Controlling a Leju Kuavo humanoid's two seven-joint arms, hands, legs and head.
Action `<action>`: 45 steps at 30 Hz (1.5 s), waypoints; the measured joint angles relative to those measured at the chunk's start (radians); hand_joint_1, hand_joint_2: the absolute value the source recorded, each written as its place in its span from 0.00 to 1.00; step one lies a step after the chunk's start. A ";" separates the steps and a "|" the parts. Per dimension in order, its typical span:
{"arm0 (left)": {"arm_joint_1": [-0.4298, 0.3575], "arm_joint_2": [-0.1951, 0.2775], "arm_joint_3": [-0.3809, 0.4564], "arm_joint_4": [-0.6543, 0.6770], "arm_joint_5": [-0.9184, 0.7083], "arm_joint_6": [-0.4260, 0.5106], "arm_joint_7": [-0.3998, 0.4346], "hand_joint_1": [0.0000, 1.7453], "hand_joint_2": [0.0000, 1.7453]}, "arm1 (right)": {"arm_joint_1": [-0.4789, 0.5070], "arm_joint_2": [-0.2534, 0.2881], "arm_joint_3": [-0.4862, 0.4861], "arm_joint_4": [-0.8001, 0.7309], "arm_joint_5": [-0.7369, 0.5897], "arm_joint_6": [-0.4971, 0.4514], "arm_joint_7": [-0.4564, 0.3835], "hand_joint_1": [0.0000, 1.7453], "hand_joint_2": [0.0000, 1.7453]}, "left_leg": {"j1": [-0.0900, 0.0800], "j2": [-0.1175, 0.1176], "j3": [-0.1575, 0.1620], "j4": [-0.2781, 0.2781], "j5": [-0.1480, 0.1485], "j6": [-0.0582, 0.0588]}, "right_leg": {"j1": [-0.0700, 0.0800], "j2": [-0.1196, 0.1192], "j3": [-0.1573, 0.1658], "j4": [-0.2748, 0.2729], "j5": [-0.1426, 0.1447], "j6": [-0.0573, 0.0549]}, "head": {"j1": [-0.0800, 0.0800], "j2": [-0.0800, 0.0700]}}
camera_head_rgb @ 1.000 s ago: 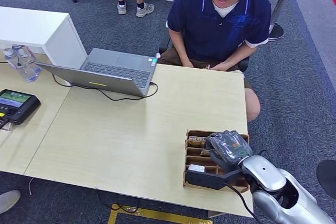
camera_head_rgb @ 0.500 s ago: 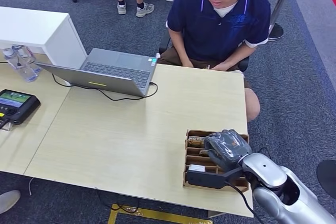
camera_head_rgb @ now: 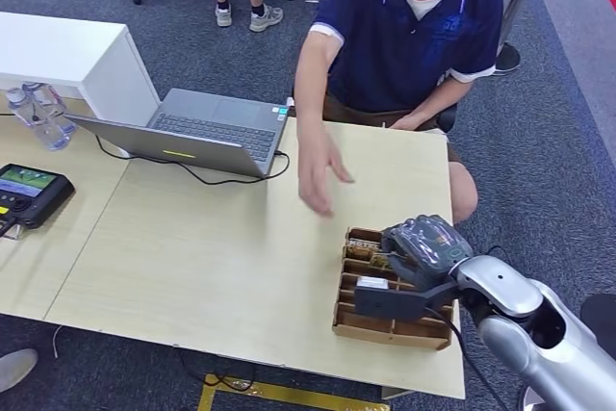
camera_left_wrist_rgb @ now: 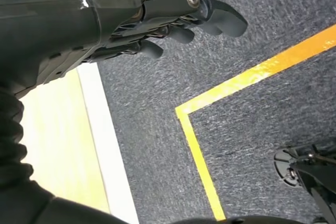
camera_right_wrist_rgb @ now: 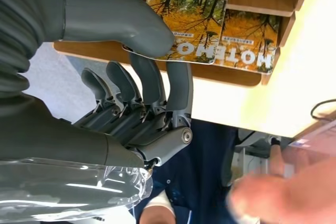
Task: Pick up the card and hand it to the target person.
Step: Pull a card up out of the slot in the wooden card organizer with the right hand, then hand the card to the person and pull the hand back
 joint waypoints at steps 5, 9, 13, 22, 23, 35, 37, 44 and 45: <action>0.002 0.002 0.016 0.001 0.016 -0.002 0.001 0.00 1.00 | -0.009 -0.053 -0.082 -0.027 -0.119 0.013 -0.041 0.83 1.00 | -0.001 0.000 -0.001 0.001 0.000 0.001 | -0.001 0.000 -0.001 0.001 0.000 0.001 | 0.000 0.000; 0.004 0.001 0.025 0.001 0.025 0.000 0.000 0.00 1.00 | -0.035 -0.060 -0.120 -0.002 -0.202 0.053 -0.078 0.83 1.00 | -0.001 0.001 -0.001 0.001 0.000 0.000 | -0.001 0.000 -0.001 0.001 0.000 0.001 | 0.000 0.000; 0.005 0.004 0.026 0.002 0.026 -0.003 -0.009 0.00 1.00 | -0.136 -0.051 -0.160 0.080 -0.374 0.161 -0.123 0.83 1.00 | -0.001 0.003 -0.001 0.002 0.000 0.000 | -0.001 0.003 -0.003 0.002 0.001 0.000 | 0.000 0.000; 0.002 0.022 -0.008 0.004 0.002 -0.038 -0.028 0.00 1.00 | -0.033 0.157 -0.281 0.201 -0.493 0.193 -0.162 0.83 1.00 | 0.001 0.004 0.003 -0.002 0.001 0.000 | 0.001 0.003 0.002 -0.002 0.002 0.000 | 0.000 0.000; 0.002 0.022 -0.011 0.004 0.000 -0.040 -0.029 0.00 1.00 | -0.031 0.173 -0.294 0.222 -0.516 0.203 -0.176 0.83 1.00 | 0.001 0.003 0.003 -0.001 0.001 0.000 | 0.001 0.003 0.002 -0.002 0.002 0.000 | 0.000 0.000; 0.002 0.018 -0.023 0.006 -0.008 -0.034 -0.022 0.00 1.00 | -0.031 0.378 -0.310 0.431 -0.532 0.095 -0.299 0.83 1.00 | 0.001 0.004 0.003 -0.002 0.001 0.000 | 0.001 0.004 0.002 -0.001 0.002 0.000 | 0.000 0.000; 0.002 0.016 -0.022 0.006 -0.007 -0.032 -0.019 0.00 1.00 | -0.030 0.412 -0.293 0.457 -0.513 0.054 -0.315 0.83 1.00 | 0.001 0.004 0.003 -0.002 0.001 0.000 | 0.001 0.004 0.002 -0.002 0.002 0.000 | 0.000 0.000; 0.002 0.009 -0.015 0.007 0.000 -0.023 -0.016 0.00 1.00 | -0.054 0.487 -0.254 0.541 -0.492 -0.026 -0.347 0.83 1.00 | 0.001 0.004 0.002 -0.001 0.001 0.000 | 0.001 0.004 0.001 -0.001 0.002 0.000 | 0.000 0.000; 0.002 0.008 -0.014 0.007 0.001 -0.021 -0.016 0.00 1.00 | -0.060 0.493 -0.250 0.549 -0.489 -0.031 -0.349 0.83 1.00 | 0.001 0.003 0.002 -0.001 0.001 0.000 | 0.000 0.004 0.001 0.000 0.002 0.000 | 0.000 0.000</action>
